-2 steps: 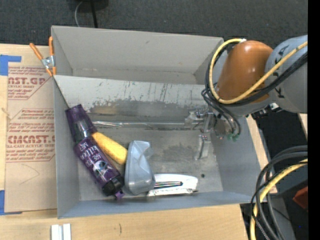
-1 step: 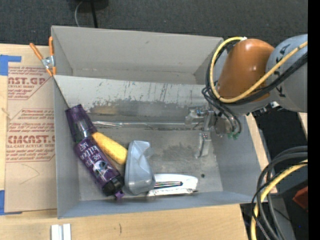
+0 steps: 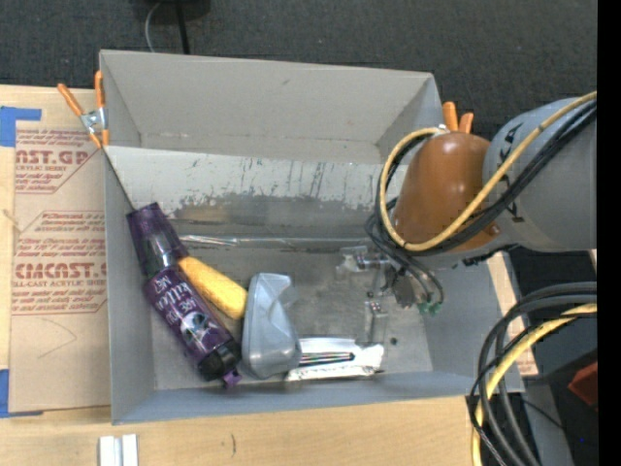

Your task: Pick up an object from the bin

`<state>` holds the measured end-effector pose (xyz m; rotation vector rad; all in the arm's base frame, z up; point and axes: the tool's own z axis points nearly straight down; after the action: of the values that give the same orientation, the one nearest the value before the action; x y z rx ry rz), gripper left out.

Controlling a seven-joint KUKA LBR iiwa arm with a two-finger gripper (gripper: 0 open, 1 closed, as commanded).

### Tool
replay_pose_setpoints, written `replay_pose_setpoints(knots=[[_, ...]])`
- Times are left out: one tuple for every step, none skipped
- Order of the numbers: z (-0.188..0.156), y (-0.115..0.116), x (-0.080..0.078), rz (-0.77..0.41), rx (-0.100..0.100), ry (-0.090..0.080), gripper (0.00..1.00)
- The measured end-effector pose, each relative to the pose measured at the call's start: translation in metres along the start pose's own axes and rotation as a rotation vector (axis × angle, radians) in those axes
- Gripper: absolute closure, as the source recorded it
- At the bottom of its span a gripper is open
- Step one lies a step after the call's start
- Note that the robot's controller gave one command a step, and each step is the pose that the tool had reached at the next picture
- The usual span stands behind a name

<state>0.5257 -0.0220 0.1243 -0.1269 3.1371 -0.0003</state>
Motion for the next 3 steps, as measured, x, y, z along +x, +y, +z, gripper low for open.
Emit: replay_pose_setpoints(knots=[[0.008,0.015,0.022,0.133,-0.001,0.005,0.0],[0.002,0.021,0.032,0.056,0.0,0.001,0.0],[0.038,0.012,0.038,0.1,-0.002,0.004,0.0]])
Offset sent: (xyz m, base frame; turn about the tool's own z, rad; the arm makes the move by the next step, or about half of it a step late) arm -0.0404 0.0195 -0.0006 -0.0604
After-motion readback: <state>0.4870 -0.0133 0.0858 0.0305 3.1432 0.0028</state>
